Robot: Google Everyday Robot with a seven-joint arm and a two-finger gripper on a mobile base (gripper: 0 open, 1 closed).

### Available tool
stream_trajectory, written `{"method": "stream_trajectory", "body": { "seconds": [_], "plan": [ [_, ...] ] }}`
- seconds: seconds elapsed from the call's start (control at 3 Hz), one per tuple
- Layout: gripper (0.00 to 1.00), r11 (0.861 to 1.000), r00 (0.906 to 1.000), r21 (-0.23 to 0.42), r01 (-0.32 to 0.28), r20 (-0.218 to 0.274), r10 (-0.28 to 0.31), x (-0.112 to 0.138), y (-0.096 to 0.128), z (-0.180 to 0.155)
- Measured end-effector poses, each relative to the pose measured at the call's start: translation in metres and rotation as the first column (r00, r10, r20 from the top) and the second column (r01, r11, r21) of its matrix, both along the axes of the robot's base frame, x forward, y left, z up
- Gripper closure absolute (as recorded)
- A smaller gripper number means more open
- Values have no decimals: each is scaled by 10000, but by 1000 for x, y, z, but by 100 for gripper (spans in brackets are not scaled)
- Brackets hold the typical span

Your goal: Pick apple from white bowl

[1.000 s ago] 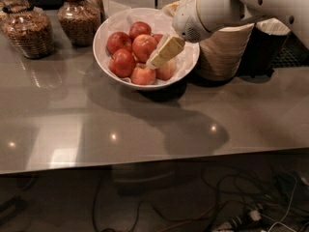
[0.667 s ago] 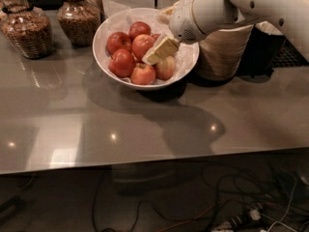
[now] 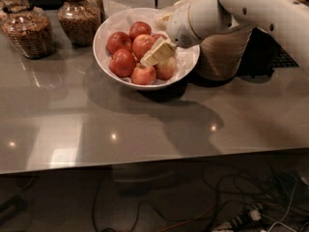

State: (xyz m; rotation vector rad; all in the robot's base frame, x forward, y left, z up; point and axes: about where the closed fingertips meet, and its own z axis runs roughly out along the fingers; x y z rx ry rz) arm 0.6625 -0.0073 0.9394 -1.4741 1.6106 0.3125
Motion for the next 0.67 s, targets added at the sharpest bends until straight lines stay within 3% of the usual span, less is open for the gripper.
{"method": "stream_trajectory", "body": {
  "seconds": [0.67],
  "plan": [
    [34,9996,9997,276,6,-259,1,12,7,-17]
  ]
}}
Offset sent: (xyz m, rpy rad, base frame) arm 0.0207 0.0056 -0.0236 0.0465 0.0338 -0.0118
